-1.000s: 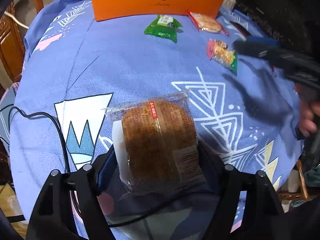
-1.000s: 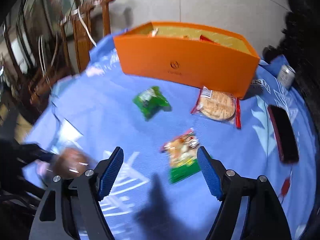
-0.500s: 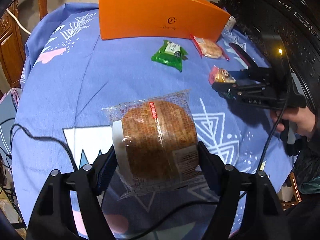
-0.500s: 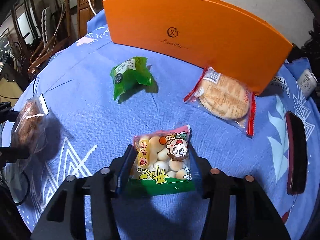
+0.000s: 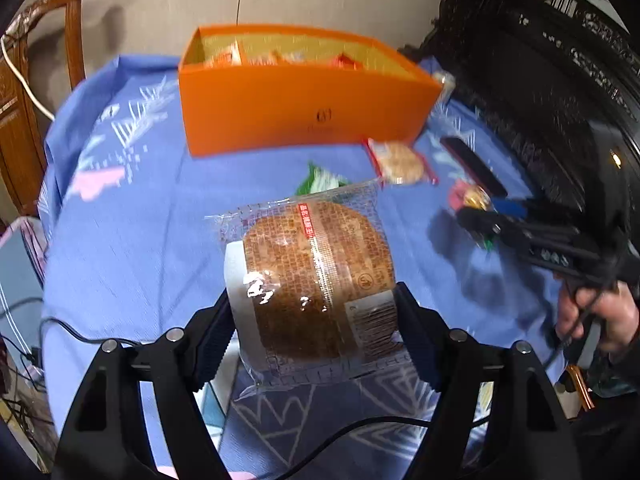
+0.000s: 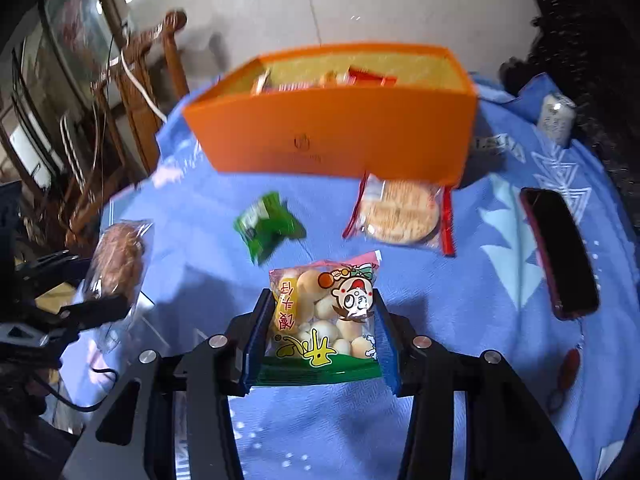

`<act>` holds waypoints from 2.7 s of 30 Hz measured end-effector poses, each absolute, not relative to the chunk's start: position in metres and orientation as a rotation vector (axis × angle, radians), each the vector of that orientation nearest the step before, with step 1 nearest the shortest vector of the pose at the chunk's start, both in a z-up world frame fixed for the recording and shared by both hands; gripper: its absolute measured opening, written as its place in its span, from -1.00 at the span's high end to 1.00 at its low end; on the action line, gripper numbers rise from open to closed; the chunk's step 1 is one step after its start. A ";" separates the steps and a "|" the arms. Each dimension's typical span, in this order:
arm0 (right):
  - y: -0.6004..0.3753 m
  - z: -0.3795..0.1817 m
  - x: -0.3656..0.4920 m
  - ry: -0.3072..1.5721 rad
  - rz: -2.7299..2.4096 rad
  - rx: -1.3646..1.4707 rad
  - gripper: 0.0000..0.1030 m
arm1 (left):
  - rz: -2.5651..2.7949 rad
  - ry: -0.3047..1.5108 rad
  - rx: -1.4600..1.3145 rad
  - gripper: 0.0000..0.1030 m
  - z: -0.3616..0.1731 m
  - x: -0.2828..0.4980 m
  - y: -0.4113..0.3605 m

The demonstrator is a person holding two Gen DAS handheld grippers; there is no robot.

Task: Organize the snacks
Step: 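Carry both bags into the orange box and open both tools, then move both open tools back to the last two packs on the cloth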

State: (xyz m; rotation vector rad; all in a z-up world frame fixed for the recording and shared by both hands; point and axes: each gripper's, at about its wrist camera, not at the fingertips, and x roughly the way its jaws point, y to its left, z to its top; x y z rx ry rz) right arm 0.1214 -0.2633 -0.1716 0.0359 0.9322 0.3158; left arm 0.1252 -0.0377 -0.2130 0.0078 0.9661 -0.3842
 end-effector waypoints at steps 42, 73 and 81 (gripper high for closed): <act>-0.283 -0.025 0.292 0.565 0.258 0.117 -0.63 | -0.134 0.762 0.025 -0.92 -0.054 0.384 -0.087; -0.280 -0.198 0.234 0.966 0.078 0.060 -0.86 | -0.158 1.008 -0.015 -0.92 -0.190 0.230 -0.033; -0.277 -0.243 0.271 1.077 0.059 0.096 -0.93 | -0.166 1.053 0.010 -0.92 -0.204 0.243 -0.037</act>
